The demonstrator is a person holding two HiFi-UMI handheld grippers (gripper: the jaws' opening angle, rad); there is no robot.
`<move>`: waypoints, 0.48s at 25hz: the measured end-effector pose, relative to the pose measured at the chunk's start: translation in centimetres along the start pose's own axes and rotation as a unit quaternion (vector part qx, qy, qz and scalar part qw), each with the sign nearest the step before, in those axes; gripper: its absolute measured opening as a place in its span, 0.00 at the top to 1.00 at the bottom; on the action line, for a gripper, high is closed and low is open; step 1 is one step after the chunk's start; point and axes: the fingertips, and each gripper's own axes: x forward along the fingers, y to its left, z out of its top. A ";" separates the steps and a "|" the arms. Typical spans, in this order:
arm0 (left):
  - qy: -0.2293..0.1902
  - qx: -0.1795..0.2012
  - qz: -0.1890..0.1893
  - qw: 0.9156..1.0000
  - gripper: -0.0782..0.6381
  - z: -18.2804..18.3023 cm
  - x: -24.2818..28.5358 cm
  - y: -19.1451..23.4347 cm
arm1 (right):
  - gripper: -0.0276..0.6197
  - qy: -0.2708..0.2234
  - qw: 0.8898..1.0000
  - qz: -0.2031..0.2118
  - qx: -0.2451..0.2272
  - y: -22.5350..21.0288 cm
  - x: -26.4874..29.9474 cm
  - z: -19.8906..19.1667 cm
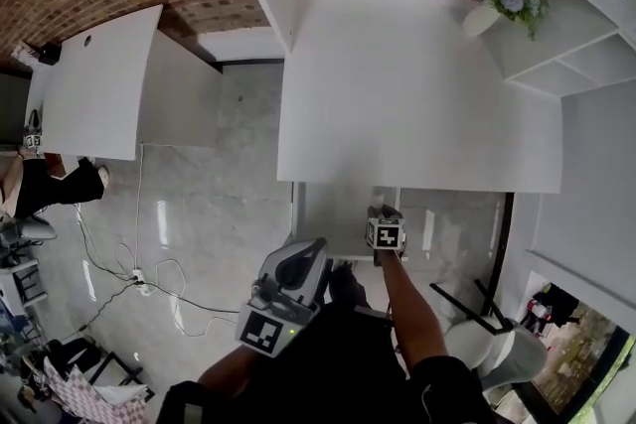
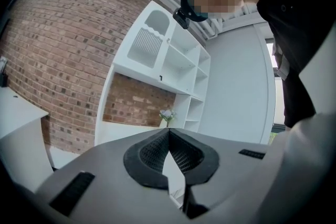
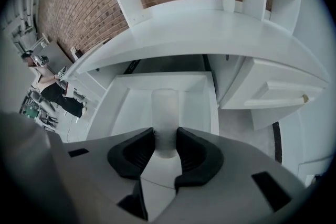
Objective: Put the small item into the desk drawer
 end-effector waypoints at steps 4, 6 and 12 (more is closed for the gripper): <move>0.005 -0.006 0.006 1.000 0.86 -0.8 0.6 0.3 | 0.74 0.017 1.000 0.006 0.006 0.2 1.7 -0.9; 0.008 -0.008 0.007 1.000 0.86 -1.1 0.8 0.5 | 0.74 0.023 1.000 0.007 0.005 0.3 2.4 -1.1; 0.018 -0.013 0.012 1.000 0.86 -2.0 1.4 1.3 | 0.74 0.048 0.999 0.012 0.013 0.5 4.4 -1.8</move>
